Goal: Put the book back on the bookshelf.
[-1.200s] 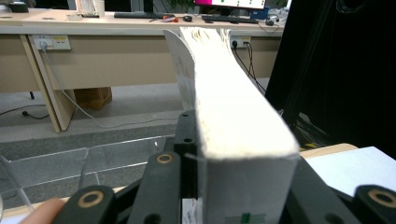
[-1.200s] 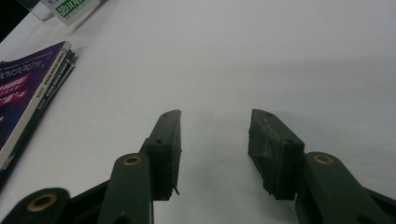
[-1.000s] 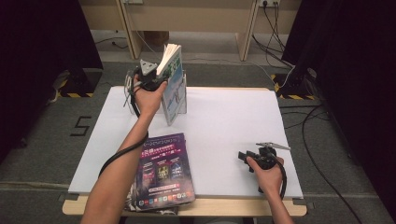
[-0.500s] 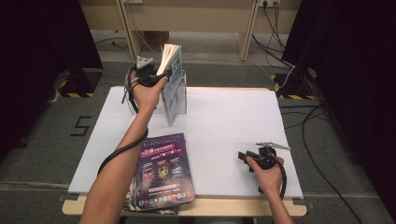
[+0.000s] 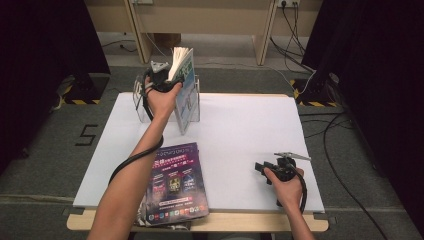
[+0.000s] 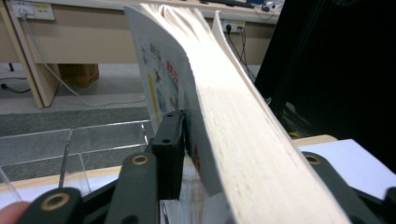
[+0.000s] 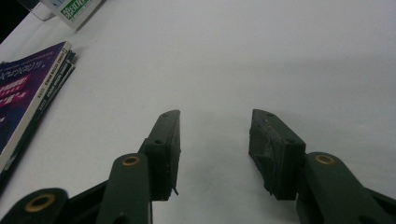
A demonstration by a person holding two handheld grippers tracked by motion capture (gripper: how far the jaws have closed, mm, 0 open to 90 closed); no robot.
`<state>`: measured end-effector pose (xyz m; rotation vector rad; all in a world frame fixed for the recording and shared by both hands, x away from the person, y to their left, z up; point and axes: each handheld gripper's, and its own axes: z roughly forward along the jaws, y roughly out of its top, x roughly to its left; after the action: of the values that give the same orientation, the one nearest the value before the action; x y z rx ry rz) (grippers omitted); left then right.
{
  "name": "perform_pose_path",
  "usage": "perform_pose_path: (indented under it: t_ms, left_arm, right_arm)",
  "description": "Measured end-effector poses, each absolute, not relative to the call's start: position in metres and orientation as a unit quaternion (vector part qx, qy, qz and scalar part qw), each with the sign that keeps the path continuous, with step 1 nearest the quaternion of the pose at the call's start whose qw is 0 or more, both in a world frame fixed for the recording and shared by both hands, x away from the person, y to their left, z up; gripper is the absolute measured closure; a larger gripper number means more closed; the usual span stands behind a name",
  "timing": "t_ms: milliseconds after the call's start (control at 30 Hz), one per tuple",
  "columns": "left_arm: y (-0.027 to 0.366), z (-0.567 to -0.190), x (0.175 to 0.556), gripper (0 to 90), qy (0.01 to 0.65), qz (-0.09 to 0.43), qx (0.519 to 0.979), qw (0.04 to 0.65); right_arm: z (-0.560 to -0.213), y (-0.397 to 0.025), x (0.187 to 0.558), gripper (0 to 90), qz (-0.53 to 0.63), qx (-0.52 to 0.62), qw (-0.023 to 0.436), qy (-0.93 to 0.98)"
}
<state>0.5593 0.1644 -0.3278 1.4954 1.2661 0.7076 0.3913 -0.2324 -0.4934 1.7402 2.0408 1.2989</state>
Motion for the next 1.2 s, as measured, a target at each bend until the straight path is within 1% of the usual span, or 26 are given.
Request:
perform_pose_path:
  t_ms: [167, 267, 500, 667, 767, 1000, 1200]
  left_arm:
    - [0.16, -0.329, 0.562, 70.7, 0.54, 0.298, 0.619, 0.486]
    - [0.155, -0.326, 0.563, 72.7, 0.538, 0.302, 0.626, 0.476]
    - [0.154, -0.326, 0.567, 73.4, 0.533, 0.299, 0.625, 0.486]
    - [0.156, -0.324, 0.569, 73.6, 0.527, 0.311, 0.626, 0.484]
    - [0.16, -0.323, 0.571, 73.6, 0.535, 0.313, 0.614, 0.488]
    - [0.158, -0.323, 0.569, 73.6, 0.531, 0.352, 0.597, 0.487]
    - [0.154, -0.332, 0.571, 73.5, 0.53, 0.368, 0.587, 0.489]
  right_arm:
    - [-0.493, -0.232, 0.391, 53.4, 0.435, 0.583, 0.08, 0.682]
    - [-0.493, -0.233, 0.391, 53.4, 0.436, 0.585, 0.076, 0.68]
    - [-0.494, -0.233, 0.391, 53.4, 0.437, 0.583, 0.077, 0.681]
    - [-0.493, -0.233, 0.391, 53.5, 0.437, 0.585, 0.075, 0.68]
    - [-0.493, -0.233, 0.391, 53.6, 0.437, 0.585, 0.074, 0.679]
    - [-0.494, -0.233, 0.391, 53.6, 0.437, 0.584, 0.075, 0.679]
    - [-0.494, -0.234, 0.391, 53.6, 0.437, 0.583, 0.076, 0.68]
